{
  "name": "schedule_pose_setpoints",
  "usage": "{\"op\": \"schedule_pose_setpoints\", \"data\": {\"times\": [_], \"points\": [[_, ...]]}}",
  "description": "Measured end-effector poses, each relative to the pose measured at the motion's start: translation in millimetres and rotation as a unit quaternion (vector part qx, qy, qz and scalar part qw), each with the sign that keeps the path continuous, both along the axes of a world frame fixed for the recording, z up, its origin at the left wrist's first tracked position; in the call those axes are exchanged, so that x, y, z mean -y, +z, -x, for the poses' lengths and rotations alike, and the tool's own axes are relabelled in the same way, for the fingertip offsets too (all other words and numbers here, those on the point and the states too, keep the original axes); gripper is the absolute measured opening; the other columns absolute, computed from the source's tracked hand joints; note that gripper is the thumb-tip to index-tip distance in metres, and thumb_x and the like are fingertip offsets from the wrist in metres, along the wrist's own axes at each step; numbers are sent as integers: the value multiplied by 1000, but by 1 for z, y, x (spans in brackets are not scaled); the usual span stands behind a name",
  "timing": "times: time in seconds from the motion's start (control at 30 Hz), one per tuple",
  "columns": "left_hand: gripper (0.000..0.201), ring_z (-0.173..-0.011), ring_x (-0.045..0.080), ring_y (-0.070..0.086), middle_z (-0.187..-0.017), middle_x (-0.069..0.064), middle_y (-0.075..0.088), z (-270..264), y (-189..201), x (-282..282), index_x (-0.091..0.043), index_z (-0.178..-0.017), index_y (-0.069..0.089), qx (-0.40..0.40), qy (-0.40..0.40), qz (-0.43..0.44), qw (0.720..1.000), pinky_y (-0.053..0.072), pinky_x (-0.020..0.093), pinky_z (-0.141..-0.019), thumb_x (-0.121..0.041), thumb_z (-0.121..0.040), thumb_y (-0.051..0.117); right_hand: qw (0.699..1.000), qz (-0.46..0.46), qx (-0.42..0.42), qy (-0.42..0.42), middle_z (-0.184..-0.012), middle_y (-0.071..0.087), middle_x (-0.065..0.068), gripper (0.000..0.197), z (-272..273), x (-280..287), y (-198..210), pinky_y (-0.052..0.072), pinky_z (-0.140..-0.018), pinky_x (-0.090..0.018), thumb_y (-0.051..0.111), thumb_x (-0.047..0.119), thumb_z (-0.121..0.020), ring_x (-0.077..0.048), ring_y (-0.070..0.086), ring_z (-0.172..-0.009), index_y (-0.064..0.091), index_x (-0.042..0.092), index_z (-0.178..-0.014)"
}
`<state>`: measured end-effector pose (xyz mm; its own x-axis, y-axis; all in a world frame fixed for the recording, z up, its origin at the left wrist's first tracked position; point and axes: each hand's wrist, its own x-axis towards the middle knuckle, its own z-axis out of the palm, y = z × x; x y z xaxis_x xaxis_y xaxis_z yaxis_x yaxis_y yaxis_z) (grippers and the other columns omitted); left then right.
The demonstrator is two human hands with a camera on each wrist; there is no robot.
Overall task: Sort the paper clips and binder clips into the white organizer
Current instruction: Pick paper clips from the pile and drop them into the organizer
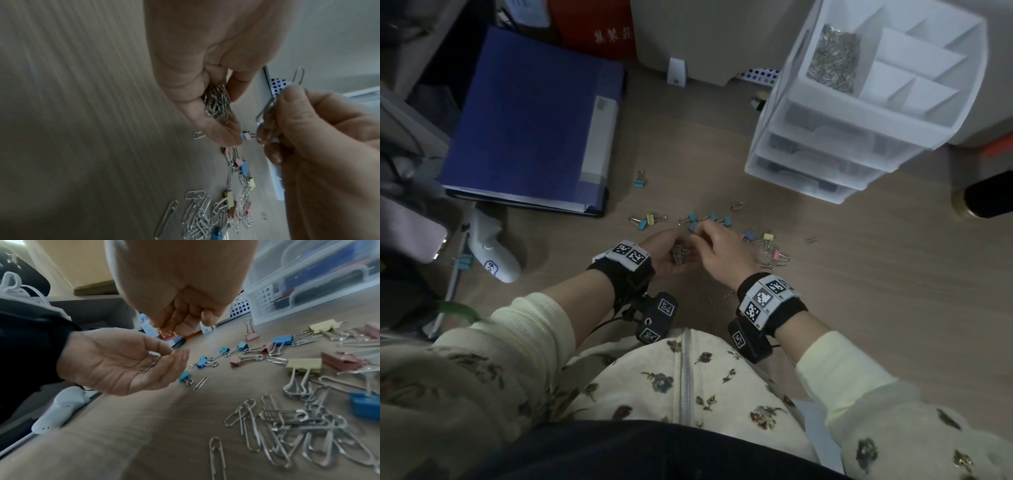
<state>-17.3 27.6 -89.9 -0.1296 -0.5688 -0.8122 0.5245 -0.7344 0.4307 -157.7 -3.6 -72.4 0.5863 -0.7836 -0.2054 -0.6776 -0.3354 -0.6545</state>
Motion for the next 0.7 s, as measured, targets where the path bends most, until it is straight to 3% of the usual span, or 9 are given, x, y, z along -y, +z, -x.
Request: {"op": "schedule_pose_setpoints", "data": {"times": [0.07, 0.2, 0.33, 0.43, 0.6, 0.7], "points": [[23, -83, 18, 66, -94, 10, 67, 1, 3, 1, -7, -111, 60, -3, -16, 7, 1000, 58, 25, -60, -17, -94, 48, 1000, -4, 10, 8, -95, 61, -1, 19, -2, -2, 0, 44, -73, -32, 48, 30, -96, -18, 56, -86, 57, 15, -102], [20, -73, 15, 67, -85, 8, 68, 2, 7, 2, -8, -99, 62, -16, -17, 12, 1000, 58, 24, -57, -17, -96, 45, 1000, 6, 29, 0, -95, 63, -2, 16, 0, -2, -2, 44, -75, -32, 53, 28, -94, -18, 56, -88, 61, 15, -99], [16, -73, 16, 62, -86, 9, 64, 2, 5, 1, -8, -97, 60, -10, -12, -3, 1000, 57, 25, -62, -15, -93, 47, 999, 40, 24, 8, -96, 66, 0, 16, 6, -1, -6, 41, -81, -30, 59, 25, -91, -16, 55, -93, 69, 16, -99], [16, -69, 14, 60, -81, 6, 64, 4, 7, 1, -10, -93, 60, -6, -10, -3, 1000, 56, 23, -59, -17, -95, 46, 999, 47, 17, 11, -98, 66, 2, 20, 8, -1, -7, 41, -85, -32, 62, 29, -89, -16, 54, -97, 70, 19, -104], [12, -54, 13, 56, -67, 5, 57, 4, 7, 1, -9, -89, 58, -2, -13, 3, 1000, 55, 22, -50, -14, -92, 48, 997, 53, 60, -24, -100, 65, 3, 22, 17, 1, -1, 42, -78, -26, 62, 27, -89, -10, 54, -86, 68, 18, -108], [18, -50, 13, 55, -63, 5, 55, 2, 3, -1, -8, -77, 54, 9, -13, -3, 1000, 53, 21, -48, -16, -92, 49, 995, 40, 50, -70, -101, 64, 4, 20, 31, 4, -1, 47, -78, -27, 57, 28, -92, -10, 56, -85, 66, 21, -108]]}}
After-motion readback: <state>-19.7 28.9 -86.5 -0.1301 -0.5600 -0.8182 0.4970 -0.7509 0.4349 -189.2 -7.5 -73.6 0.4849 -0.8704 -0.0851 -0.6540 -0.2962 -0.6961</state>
